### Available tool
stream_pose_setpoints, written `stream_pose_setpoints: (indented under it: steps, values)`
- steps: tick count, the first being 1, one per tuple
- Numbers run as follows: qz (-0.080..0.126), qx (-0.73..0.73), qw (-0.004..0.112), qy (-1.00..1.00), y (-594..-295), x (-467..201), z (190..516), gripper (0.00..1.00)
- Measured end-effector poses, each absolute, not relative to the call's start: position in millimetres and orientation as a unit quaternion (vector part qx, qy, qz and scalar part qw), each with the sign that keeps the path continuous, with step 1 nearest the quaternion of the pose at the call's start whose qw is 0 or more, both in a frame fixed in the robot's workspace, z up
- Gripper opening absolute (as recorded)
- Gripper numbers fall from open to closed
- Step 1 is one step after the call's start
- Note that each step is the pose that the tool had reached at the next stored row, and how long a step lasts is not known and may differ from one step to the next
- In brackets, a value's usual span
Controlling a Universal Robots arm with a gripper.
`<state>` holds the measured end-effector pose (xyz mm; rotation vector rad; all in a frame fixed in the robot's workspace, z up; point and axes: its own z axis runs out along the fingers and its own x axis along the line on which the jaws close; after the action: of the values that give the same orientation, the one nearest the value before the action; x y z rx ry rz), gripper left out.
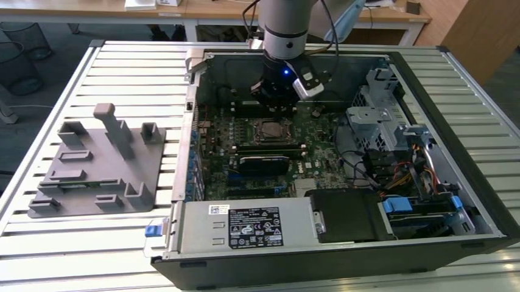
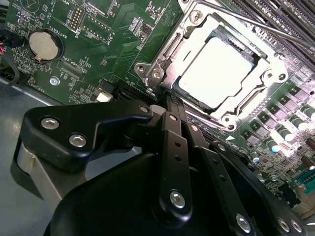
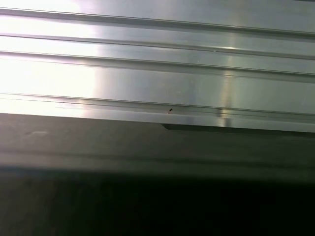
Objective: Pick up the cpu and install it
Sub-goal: 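Install the first cpu locking lever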
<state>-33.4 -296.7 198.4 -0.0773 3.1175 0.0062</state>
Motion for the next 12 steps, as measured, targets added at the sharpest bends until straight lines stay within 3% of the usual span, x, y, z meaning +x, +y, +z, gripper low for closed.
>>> stream_pose_setpoints:
  steps: [12]
  values:
    - [0.002, -0.025, 0.011, 1.0, -296.8, -33.4, 200.7, 0.11]
